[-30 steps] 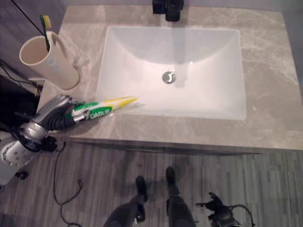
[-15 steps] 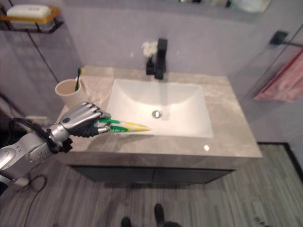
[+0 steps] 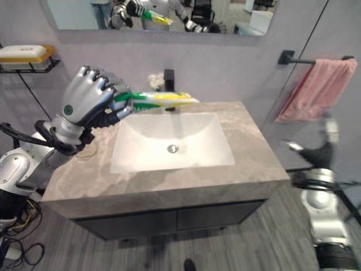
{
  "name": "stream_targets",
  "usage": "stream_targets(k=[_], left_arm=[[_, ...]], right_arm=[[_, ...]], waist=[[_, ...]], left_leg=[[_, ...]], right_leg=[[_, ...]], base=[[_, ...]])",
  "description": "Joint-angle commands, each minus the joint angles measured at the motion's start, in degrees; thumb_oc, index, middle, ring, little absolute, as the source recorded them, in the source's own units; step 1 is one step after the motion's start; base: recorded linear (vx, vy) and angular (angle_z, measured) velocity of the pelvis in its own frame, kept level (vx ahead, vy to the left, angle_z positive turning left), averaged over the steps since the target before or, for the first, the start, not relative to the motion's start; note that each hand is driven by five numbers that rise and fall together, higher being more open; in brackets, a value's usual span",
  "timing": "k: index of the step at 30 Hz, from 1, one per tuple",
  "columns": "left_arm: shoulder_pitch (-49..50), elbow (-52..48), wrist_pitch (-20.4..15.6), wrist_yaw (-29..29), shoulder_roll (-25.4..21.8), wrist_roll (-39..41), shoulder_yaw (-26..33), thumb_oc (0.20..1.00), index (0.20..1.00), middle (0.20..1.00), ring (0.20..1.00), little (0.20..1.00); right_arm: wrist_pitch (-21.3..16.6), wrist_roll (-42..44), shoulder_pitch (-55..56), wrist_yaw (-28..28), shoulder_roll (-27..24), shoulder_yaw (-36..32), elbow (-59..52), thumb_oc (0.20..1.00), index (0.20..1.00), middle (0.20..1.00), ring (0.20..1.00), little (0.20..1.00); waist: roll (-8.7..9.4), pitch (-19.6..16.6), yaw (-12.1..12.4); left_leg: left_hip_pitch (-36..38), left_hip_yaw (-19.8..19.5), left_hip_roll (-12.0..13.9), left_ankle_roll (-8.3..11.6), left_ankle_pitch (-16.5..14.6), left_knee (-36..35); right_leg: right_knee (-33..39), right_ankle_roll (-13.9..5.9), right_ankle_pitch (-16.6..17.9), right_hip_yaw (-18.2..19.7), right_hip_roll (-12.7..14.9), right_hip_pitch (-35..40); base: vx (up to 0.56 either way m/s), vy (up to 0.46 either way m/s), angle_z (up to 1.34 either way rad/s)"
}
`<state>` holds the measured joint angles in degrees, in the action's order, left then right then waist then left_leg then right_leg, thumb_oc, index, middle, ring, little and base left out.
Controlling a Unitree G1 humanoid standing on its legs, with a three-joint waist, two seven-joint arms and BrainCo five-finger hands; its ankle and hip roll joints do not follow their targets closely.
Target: Put brush and paste in cup on sink, flatten towel.
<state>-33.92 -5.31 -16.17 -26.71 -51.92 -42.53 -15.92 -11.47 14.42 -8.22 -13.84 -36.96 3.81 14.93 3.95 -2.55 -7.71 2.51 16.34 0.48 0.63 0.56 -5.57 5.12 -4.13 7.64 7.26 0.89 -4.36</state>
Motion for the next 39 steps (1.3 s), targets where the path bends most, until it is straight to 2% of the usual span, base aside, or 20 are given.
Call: stream_targets(k=[1,3,4,5,6,7,9,10,11,12,15,23,34,39], left_arm=[[-10.02,1.74,3.38,-4.26,2.97,6.39,1.66,0.200,0.200,0.200,0.200,0.200],[-10.90,0.68,3.63,-4.94,3.08,6.49,0.69,0.200,0.200,0.200,0.200,0.200],[-10.81,0.66,3.66,-4.95,2.95,6.49,0.83,0.200,0.200,0.200,0.200,0.200],[-11.70,-0.01,4.19,-5.74,3.22,5.71,-0.33,0.200,0.200,0.200,0.200,0.200],[-11.89,-0.20,4.61,-6.44,3.47,5.37,-0.75,0.200,0.200,0.200,0.200,0.200],[-11.90,-0.16,4.64,-6.51,3.41,5.34,-0.77,0.200,0.200,0.200,0.200,0.200],[-11.53,-0.89,5.10,-7.81,4.65,4.15,-1.54,0.200,0.200,0.200,0.200,0.200],[-10.90,-1.66,4.71,-8.15,4.40,3.78,-1.36,0.200,0.200,0.200,0.200,0.200],[-10.77,-1.76,4.69,-8.14,4.32,3.75,-1.27,0.200,0.200,0.200,0.200,0.200],[-9.79,-2.46,4.60,-8.69,4.10,3.12,-0.92,0.200,0.200,0.200,0.200,0.200],[-8.00,-3.56,4.27,-10.01,3.45,2.55,-0.21,0.200,0.200,0.200,0.200,0.200],[-2.72,-6.73,3.64,-12.08,3.22,2.63,2.94,0.200,0.200,0.200,0.200,0.200],[1.43,-9.41,1.56,-11.89,5.34,5.20,2.71,0.200,0.200,0.200,0.200,0.200],[4.61,-8.70,0.38,-10.04,6.70,7.34,1.90,0.200,0.200,0.200,0.200,0.200]], right_arm=[[1.91,20.69,-11.08,8.38,3.60,9.36,4.65,1.000,1.000,1.000,1.000,1.000],[2.03,24.02,-14.82,11.80,5.59,15.90,2.13,1.000,1.000,1.000,1.000,1.000],[2.04,24.12,-15.01,11.81,5.63,16.08,2.19,1.000,1.000,1.000,1.000,1.000],[1.91,27.51,-17.95,14.28,8.24,20.83,-0.08,1.000,1.000,1.000,1.000,1.000],[0.94,29.36,-19.31,15.10,9.64,22.20,-2.10,1.000,1.000,1.000,1.000,1.000],[0.91,29.46,-19.36,15.11,9.66,22.26,-2.10,1.000,1.000,1.000,1.000,1.000],[-2.26,34.84,-22.24,16.76,15.57,23.68,-6.10,1.000,1.000,1.000,1.000,1.000],[-3.73,35.49,-23.04,16.45,16.86,23.42,-8.00,1.000,1.000,1.000,1.000,1.000],[-3.74,35.46,-23.00,16.36,16.90,23.47,-8.10,1.000,1.000,1.000,1.000,1.000],[-5.38,37.13,-23.48,16.34,19.03,22.96,-9.62,1.000,1.000,1.000,1.000,1.000],[-8.50,38.83,-24.55,16.01,21.18,22.27,-13.97,1.000,1.000,1.000,1.000,1.000],[-12.74,43.02,-24.05,16.44,23.59,21.15,-22.56,1.000,1.000,1.000,1.000,1.000],[-13.62,41.33,-27.16,14.61,22.95,22.31,-25.84,1.000,1.000,1.000,1.000,1.000],[-14.21,41.07,-28.29,13.66,23.91,21.97,-26.18,1.000,1.000,1.000,1.000,1.000]], waist=[[0.55,-1.77,3.22],[0.46,-1.32,3.82],[0.45,-1.27,3.68],[0.36,-1.24,4.76],[0.27,-1.15,5.01],[0.30,-1.11,4.92],[-0.05,-0.81,6.19],[-0.09,-0.79,6.59],[-0.06,-0.80,6.51],[-0.19,-0.73,7.08],[-0.21,-0.56,7.77],[0.24,0.34,9.01],[0.72,0.99,9.34],[0.75,1.07,9.64]], left_leg=[[2.74,-1.64,1.86,2.74,-1.28,0.57],[3.02,-1.63,1.80,2.78,-1.13,0.57],[3.05,-1.62,1.80,2.78,-1.13,0.57],[3.05,-1.84,1.73,2.80,-1.08,0.57],[3.07,-1.93,1.68,2.79,-1.08,0.57],[3.10,-1.96,1.68,2.79,-1.09,0.57],[3.25,-2.39,1.58,2.63,-1.13,0.57],[3.07,-2.46,1.52,2.60,-1.10,0.57],[3.07,-2.48,1.51,2.59,-1.10,0.57],[2.97,-2.62,1.45,2.55,-1.15,0.57],[2.72,-2.94,1.26,2.51,-1.13,0.57],[1.50,-4.07,0.96,2.41,-1.00,0.57],[1.11,-3.59,0.84,2.10,-1.29,0.57],[0.97,-3.55,0.84,2.01,-1.30,0.57]], right_leg=[[-0.49,-5.46,2.31,-1.67,3.11,0.91],[-0.49,-5.29,2.17,-1.72,3.03,1.22],[-0.50,-5.29,2.16,-1.71,3.02,1.24],[-0.45,-5.18,2.03,-1.97,3.10,1.34],[-0.42,-5.13,1.93,-2.20,3.22,1.47],[-0.43,-5.13,1.90,-2.23,3.23,1.52],[-0.31,-5.13,1.54,-2.94,3.55,2.04],[-0.25,-5.17,1.51,-3.22,3.66,2.00],[-0.26,-5.17,1.49,-3.23,3.68,2.00],[-0.22,-5.23,1.44,-3.52,3.86,2.07],[-0.18,-5.28,1.27,-4.11,4.13,2.21],[-0.15,-5.17,1.01,-5.18,4.71,1.97],[-0.12,-5.21,1.18,-4.53,4.73,1.24],[-0.12,-5.22,1.19,-4.48,4.76,0.96]], base=[[0.00,0.000,0.00],[0.00,0.000,0.00],[0.00,0.000,0.00],[0.00,0.000,0.00],[0.00,0.000,0.00],[0.00,0.000,0.00],[0.03,0.012,0.10],[0.02,0.011,0.15],[0.02,0.012,0.15],[0.02,0.016,0.16],[0.02,0.023,0.09],[0.01,0.018,0.09],[0.00,0.001,0.00],[0.00,0.000,0.00]])
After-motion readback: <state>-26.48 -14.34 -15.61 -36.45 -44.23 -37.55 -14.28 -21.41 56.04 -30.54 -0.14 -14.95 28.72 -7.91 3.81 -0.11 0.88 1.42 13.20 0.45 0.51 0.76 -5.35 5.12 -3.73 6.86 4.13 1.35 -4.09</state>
